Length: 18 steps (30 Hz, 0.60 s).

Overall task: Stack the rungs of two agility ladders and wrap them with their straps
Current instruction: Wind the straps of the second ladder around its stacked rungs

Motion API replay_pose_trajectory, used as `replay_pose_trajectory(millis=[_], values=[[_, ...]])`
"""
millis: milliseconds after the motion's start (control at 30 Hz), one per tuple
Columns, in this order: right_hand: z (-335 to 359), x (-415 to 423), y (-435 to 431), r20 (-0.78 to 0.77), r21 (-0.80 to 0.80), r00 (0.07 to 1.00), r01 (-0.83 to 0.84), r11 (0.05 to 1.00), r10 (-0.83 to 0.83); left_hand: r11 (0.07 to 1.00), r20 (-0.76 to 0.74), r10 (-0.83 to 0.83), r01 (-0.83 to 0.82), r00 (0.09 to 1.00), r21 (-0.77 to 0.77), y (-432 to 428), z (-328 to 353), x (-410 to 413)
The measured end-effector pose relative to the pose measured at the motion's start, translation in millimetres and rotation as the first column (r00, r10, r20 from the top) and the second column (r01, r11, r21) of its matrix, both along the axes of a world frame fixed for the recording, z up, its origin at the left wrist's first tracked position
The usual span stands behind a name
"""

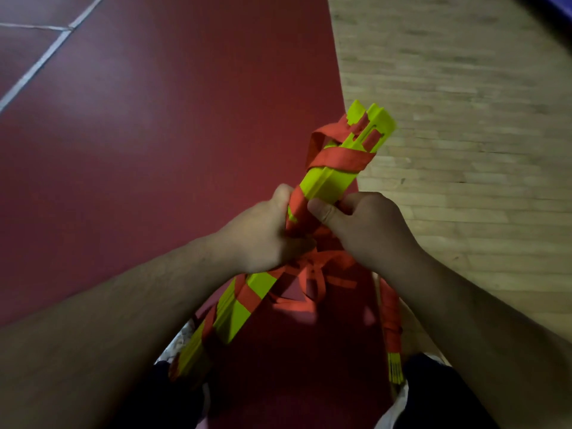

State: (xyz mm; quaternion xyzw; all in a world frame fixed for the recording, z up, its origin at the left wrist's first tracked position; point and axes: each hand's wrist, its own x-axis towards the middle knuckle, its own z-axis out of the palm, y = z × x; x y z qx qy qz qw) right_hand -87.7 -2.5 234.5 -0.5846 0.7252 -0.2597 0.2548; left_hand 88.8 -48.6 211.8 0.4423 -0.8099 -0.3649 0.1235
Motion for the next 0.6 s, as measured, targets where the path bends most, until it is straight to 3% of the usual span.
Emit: replay_pose_trajectory(millis=[167, 333, 467, 600], values=[[3.3, 3.8, 1.6, -0.097, 0.021, 0.993, -0.070, 0.997, 0.072, 0.998, 0.010, 0.023, -0.023, 1.000, -0.064, -1.5, -0.3, 0.8], [10.1, 8.0, -1.1, 0.043, 0.146, 0.998, 0.035, 0.989, -0.041, 0.977, 0.021, -0.137, 0.138, 0.990, -0.163, 1.6, -2.8, -2.3], [5.6, 3.8, -2.7, 0.154, 0.128, 0.981, 0.095, 0.987, -0.114, 0.978, -0.013, -0.208, 0.208, 0.978, 0.007, 0.5, -2.3, 0.7], [6.7, 4.7, -2.0, 0.291, 0.011, 0.954, 0.070, 0.997, -0.070, 0.985, -0.087, -0.102, 0.113, 0.991, 0.130, -3.1, 1.5, 4.4]])
